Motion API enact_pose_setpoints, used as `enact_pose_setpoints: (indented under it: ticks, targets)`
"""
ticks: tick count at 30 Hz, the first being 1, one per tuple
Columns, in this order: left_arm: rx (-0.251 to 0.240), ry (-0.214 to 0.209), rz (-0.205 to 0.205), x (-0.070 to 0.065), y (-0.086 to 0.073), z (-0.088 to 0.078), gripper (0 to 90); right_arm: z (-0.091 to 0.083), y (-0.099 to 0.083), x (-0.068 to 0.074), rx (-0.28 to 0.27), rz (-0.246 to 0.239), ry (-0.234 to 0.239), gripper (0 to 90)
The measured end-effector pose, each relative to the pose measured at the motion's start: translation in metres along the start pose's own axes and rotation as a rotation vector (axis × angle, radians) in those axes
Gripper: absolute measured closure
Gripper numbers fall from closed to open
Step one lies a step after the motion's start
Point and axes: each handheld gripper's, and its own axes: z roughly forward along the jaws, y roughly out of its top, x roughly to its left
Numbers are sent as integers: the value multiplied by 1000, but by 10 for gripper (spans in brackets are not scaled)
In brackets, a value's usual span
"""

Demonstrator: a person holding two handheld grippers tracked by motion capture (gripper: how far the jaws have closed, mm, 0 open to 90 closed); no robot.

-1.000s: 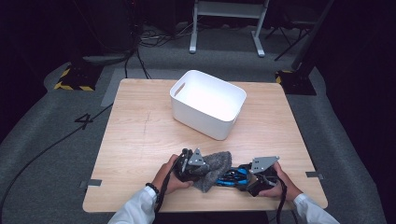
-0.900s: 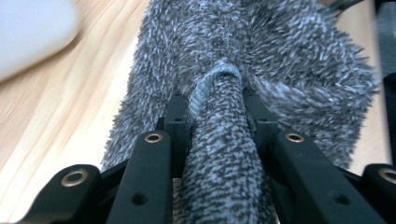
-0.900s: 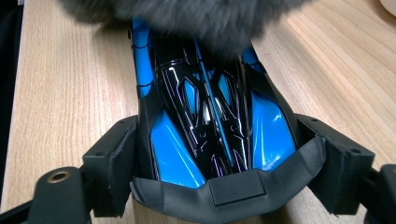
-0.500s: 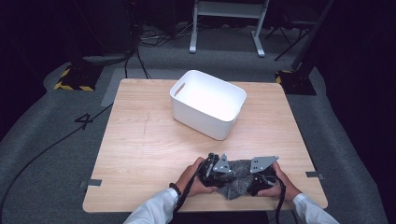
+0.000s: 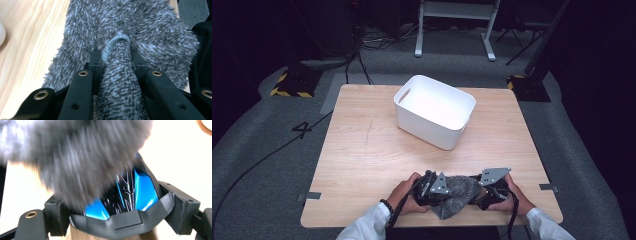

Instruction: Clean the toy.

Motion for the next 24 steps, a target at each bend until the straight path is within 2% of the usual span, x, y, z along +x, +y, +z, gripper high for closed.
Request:
enact_pose_setpoints:
  ticks: [4, 6, 8, 10, 11, 13, 16, 18, 21, 23, 24]
  targets:
    - [23, 2, -31, 6, -13, -9, 700, 0, 0, 0, 4, 2, -1, 208]
    - [47, 32, -46, 11, -22, -13, 700, 0, 0, 0, 4, 0, -1, 208]
    - [70, 60, -86, 18, -34, -17, 700, -1, 0, 0, 5, 3, 0, 208]
    - [51, 54, -152, 28, -45, -21, 700, -1, 0, 0, 1, 1, 1, 208]
    - [50, 64, -169, 31, -48, -22, 700, -1, 0, 0, 3, 1, 1, 208]
    - [60, 91, -167, 36, -49, -24, 698, -1, 0, 0, 7, 1, 0, 208]
    - [52, 120, -189, 42, -48, -21, 694, -1, 1, 0, 10, 3, -2, 208]
    - [30, 138, -194, 44, -44, -19, 693, -1, 1, -1, 10, 4, -1, 208]
    - [0, 119, -173, 43, -31, -12, 696, 0, 1, -1, 10, 3, 0, 208]
    - [4, 132, -140, 40, -21, -6, 699, 0, 1, -1, 10, 2, 0, 208]
    - [-5, 136, -137, 41, -17, -3, 700, 0, 1, -1, 9, 4, 0, 207]
